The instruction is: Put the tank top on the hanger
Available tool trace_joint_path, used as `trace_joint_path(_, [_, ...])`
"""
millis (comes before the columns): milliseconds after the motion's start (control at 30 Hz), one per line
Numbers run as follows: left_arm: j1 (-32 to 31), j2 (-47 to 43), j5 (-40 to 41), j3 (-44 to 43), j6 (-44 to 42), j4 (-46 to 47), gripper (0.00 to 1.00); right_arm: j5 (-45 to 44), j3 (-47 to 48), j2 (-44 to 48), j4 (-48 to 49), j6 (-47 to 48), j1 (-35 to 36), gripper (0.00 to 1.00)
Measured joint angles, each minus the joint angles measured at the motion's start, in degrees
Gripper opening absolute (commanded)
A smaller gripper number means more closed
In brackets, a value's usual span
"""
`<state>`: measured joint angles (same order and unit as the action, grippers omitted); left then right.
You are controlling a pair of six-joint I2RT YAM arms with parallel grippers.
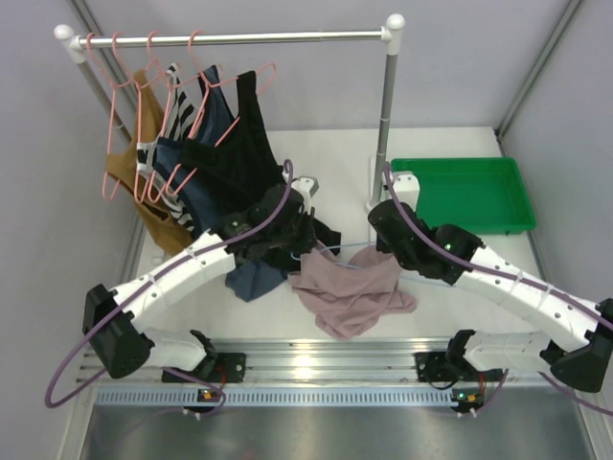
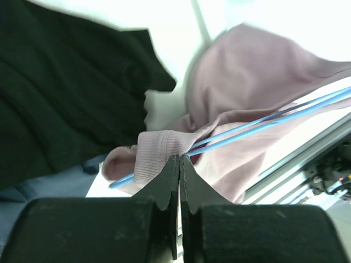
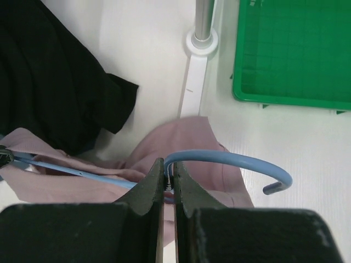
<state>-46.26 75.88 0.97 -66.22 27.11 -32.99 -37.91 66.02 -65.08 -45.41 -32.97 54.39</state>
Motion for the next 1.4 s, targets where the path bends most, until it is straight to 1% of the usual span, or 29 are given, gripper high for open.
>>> trace_joint_path(200, [-0.1,0.0,0.3,-7.2,-1.6,-2.3,0.00,-0.1,6.2,-3.7,-0.5,1.5,0.4,0.00])
trace_joint_path(500, [-0.3,0.6,0.4,-12.5,-3.0,-5.2,0.00,-0.9,18.6,-10.0,-3.3,4.9,1.2,0.00])
trace_joint_path(600, [-0.3,0.5,0.6,-13.7,-3.2,-5.4,0.07,-1.1,20.8,-11.1,-4.7,5.5,1.4,0.00])
trace_joint_path(733, [-0.3,0.4,1.5,-15.5,-3.7,-5.7,0.23,-1.3,23.5,-12.7,-6.7,6.0,1.5,0.00])
trace_joint_path(767, [-0.3,0.3,1.5,-15.8,-3.9,-5.7,0.30,-1.3,24.1,-13.1,-7.1,6.2,1.5,0.00])
trace_joint_path(867, [-0.3,-0.6,1.5,-16.4,-5.0,-5.7,0.38,-1.3,25.9,-13.9,-8.5,7.0,1.6,0.00])
trace_joint_path(967, [-0.3,-2.2,1.4,-16.9,-6.7,-5.7,0.40,-1.2,27.9,-14.1,-9.4,7.9,1.7,0.00])
trace_joint_path(1133, [-0.3,-4.3,1.6,-19.3,-11.3,-5.7,0.50,-0.2,29.1,-13.7,-9.4,9.0,1.7,0.00])
trace_joint_path(1233, [0.3,-5.7,1.2,-20.0,-15.1,-5.7,0.53,0.8,29.4,-13.4,-9.5,9.7,1.7,0.00])
trace_joint_path(1333, [3.5,-6.5,-3.3,-19.9,-18.1,-6.0,0.53,1.7,30.2,-12.9,-9.7,10.6,1.7,0.00])
trace_joint_path(1400, [8.6,-6.8,-9.5,-19.1,-19.6,-5.6,0.53,2.1,30.9,-12.3,-9.8,11.1,1.7,0.00])
